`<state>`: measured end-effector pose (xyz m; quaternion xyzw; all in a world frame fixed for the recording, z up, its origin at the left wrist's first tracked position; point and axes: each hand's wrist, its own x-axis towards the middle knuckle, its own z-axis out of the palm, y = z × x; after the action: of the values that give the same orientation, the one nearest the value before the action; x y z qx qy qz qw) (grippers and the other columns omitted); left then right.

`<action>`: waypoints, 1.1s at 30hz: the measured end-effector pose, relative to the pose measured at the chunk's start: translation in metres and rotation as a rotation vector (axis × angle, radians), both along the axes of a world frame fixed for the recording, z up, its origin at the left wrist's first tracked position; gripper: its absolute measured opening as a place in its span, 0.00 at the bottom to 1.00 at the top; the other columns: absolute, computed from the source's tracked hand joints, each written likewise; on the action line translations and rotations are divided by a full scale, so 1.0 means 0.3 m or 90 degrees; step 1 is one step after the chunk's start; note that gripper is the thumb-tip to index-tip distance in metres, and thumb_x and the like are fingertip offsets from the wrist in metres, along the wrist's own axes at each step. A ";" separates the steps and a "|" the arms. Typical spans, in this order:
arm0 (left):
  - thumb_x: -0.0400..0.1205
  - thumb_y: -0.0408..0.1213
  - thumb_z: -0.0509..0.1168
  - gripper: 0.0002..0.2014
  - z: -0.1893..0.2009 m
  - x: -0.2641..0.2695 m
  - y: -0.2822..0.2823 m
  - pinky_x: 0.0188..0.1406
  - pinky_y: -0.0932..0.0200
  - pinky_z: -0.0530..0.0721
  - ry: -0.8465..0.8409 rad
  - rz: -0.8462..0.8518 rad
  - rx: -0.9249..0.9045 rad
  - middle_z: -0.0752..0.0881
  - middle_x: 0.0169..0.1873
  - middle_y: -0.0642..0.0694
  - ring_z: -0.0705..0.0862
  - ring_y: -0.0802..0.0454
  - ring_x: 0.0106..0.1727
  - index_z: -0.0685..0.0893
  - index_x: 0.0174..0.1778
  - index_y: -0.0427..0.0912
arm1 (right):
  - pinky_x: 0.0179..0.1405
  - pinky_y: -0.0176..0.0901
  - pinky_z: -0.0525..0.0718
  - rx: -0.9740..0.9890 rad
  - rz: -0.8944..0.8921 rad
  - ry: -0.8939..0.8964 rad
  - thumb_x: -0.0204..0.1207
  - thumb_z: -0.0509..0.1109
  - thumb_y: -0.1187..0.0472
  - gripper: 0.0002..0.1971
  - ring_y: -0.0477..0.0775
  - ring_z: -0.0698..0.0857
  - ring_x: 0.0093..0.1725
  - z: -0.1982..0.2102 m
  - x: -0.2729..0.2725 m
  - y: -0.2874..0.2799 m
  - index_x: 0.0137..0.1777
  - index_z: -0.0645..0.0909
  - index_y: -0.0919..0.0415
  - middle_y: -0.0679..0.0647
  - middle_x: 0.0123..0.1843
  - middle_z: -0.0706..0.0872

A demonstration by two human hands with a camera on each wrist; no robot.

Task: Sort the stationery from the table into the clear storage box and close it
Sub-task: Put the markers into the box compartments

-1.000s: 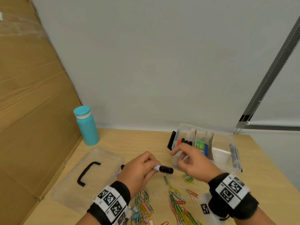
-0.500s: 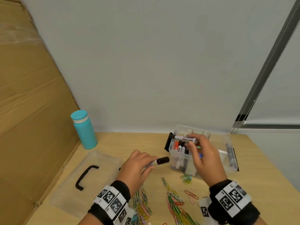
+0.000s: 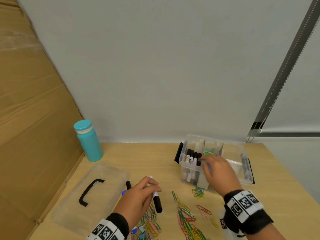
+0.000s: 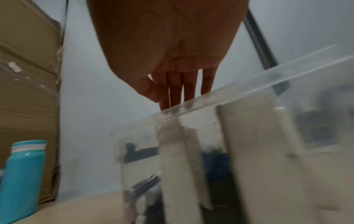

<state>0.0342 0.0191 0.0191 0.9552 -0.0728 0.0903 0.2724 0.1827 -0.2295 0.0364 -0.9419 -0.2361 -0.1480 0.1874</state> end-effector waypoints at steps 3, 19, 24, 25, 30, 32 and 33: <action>0.83 0.40 0.61 0.15 0.021 0.022 -0.024 0.53 0.73 0.76 -0.029 0.014 0.044 0.78 0.56 0.65 0.75 0.68 0.53 0.79 0.64 0.61 | 0.70 0.52 0.73 0.003 -0.154 -0.025 0.79 0.62 0.55 0.16 0.55 0.78 0.67 -0.034 0.003 -0.135 0.64 0.80 0.56 0.54 0.66 0.83; 0.85 0.31 0.56 0.14 0.167 0.636 -0.440 0.62 0.48 0.78 0.243 0.105 0.329 0.82 0.64 0.38 0.82 0.42 0.64 0.82 0.62 0.35 | 0.63 0.52 0.81 0.101 -0.267 0.074 0.82 0.53 0.49 0.30 0.59 0.71 0.77 -0.101 -0.021 -0.215 0.81 0.59 0.63 0.56 0.85 0.55; 0.86 0.32 0.52 0.15 0.147 0.647 -0.463 0.65 0.47 0.77 0.307 0.077 0.243 0.83 0.62 0.36 0.81 0.38 0.64 0.79 0.64 0.34 | 0.60 0.52 0.83 0.094 -0.265 0.055 0.81 0.53 0.48 0.30 0.61 0.77 0.72 -0.100 -0.020 -0.216 0.79 0.62 0.65 0.59 0.83 0.59; 0.86 0.33 0.52 0.15 0.158 0.624 -0.464 0.63 0.47 0.79 0.292 0.076 0.210 0.83 0.62 0.35 0.81 0.37 0.63 0.79 0.64 0.33 | 0.61 0.53 0.83 0.092 -0.263 0.051 0.81 0.53 0.48 0.30 0.61 0.77 0.72 -0.099 -0.021 -0.217 0.79 0.61 0.65 0.60 0.83 0.60; 0.87 0.40 0.53 0.18 0.135 0.387 -0.396 0.64 0.54 0.79 0.020 0.099 0.050 0.78 0.66 0.51 0.76 0.52 0.66 0.72 0.72 0.48 | 0.62 0.56 0.82 0.094 -0.269 0.045 0.81 0.52 0.47 0.31 0.63 0.78 0.69 -0.116 -0.013 -0.223 0.79 0.62 0.64 0.61 0.82 0.62; 0.87 0.43 0.51 0.17 0.112 0.280 -0.311 0.63 0.61 0.77 -0.032 0.126 0.030 0.76 0.65 0.57 0.73 0.59 0.64 0.72 0.72 0.53 | 0.61 0.58 0.82 0.094 -0.271 0.044 0.81 0.52 0.47 0.30 0.65 0.79 0.68 -0.124 -0.008 -0.220 0.78 0.63 0.64 0.63 0.81 0.63; 0.87 0.43 0.51 0.17 0.094 0.233 -0.258 0.62 0.61 0.77 -0.024 0.155 0.040 0.76 0.64 0.58 0.73 0.60 0.64 0.72 0.71 0.54 | 0.61 0.58 0.82 0.095 -0.272 0.042 0.80 0.53 0.47 0.29 0.66 0.79 0.68 -0.128 -0.009 -0.222 0.77 0.64 0.64 0.63 0.81 0.64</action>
<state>0.1042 -0.0583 0.0472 0.9631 0.0356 0.1382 0.2282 0.1801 -0.2959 -0.0020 -0.9584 -0.0131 -0.1704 0.2286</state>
